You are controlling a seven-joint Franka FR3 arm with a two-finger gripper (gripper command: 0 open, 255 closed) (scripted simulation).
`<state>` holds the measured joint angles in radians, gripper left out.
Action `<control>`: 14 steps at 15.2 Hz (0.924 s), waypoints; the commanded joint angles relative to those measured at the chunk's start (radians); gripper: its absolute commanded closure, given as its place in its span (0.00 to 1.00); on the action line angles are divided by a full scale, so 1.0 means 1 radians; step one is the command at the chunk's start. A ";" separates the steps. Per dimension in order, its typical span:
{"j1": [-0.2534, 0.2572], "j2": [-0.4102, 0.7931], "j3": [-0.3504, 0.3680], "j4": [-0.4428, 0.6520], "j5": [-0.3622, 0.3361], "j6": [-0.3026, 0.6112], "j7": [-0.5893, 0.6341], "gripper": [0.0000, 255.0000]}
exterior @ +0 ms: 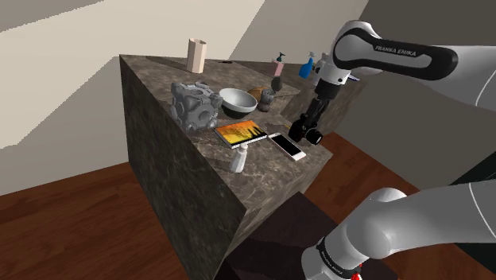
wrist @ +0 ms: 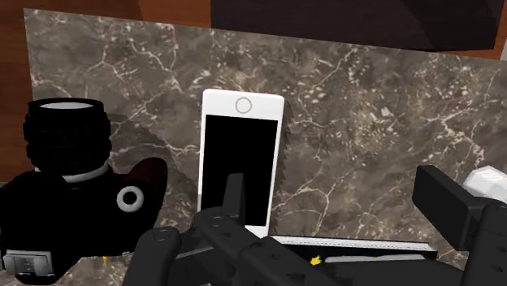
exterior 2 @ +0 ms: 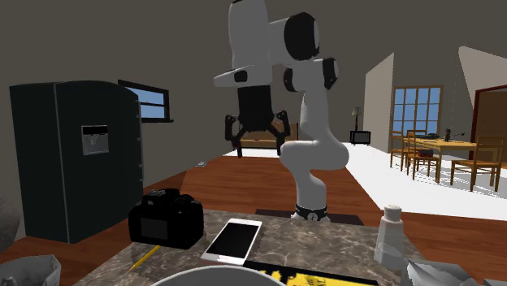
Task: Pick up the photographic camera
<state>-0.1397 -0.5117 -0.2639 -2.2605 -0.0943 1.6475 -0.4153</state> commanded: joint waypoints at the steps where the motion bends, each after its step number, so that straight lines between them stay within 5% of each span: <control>1: -0.012 0.049 -0.039 0.024 -0.012 0.018 -0.044 0.00; 14: -0.086 0.483 -0.266 0.340 0.053 0.068 -0.360 0.00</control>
<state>-0.2172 -0.0697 -0.5139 -1.9563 -0.0551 1.7170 -0.7458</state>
